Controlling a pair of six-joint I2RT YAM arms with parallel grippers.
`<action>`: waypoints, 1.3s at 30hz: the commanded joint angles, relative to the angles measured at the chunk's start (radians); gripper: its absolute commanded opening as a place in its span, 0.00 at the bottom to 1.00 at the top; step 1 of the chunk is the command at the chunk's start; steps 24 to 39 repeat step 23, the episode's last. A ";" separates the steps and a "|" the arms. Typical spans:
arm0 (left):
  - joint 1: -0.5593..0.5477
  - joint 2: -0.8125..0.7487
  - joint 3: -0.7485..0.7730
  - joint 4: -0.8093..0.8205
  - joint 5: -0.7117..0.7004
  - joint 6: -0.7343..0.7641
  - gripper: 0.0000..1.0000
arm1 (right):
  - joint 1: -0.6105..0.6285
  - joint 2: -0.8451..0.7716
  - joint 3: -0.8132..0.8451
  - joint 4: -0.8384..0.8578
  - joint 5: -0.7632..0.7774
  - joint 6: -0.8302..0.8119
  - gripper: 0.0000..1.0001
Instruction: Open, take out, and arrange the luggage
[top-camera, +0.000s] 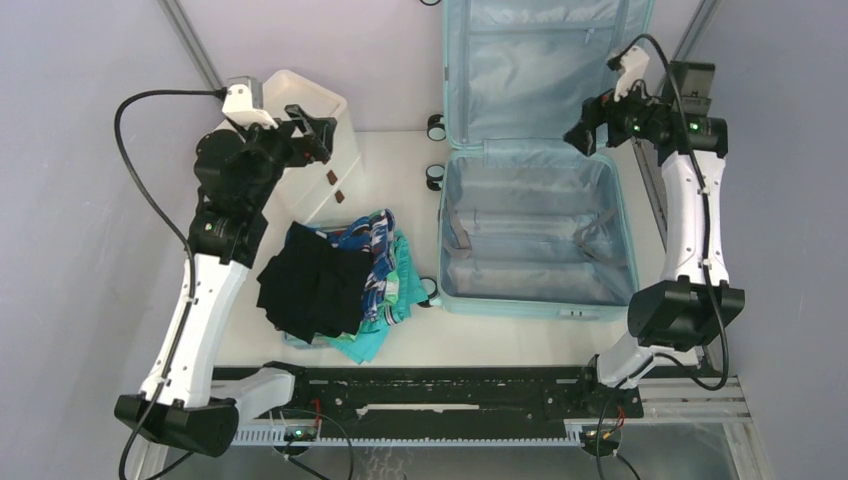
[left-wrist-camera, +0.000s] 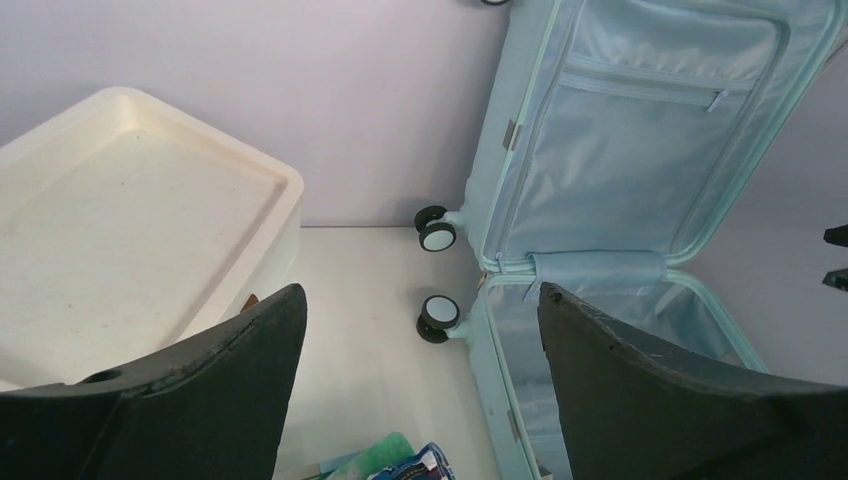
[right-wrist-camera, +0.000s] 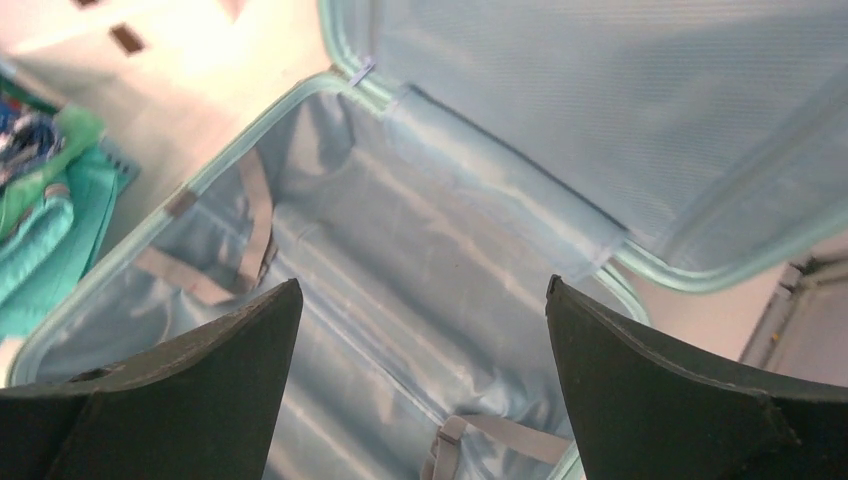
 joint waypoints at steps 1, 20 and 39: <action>0.010 -0.079 0.033 0.005 -0.013 -0.008 0.90 | -0.037 -0.073 0.023 0.171 0.071 0.216 1.00; 0.020 -0.221 0.000 -0.086 -0.095 -0.070 1.00 | -0.067 -0.396 -0.336 0.514 0.288 0.520 1.00; 0.021 -0.221 -0.002 -0.094 -0.086 -0.068 1.00 | -0.065 -0.426 -0.361 0.511 0.290 0.533 1.00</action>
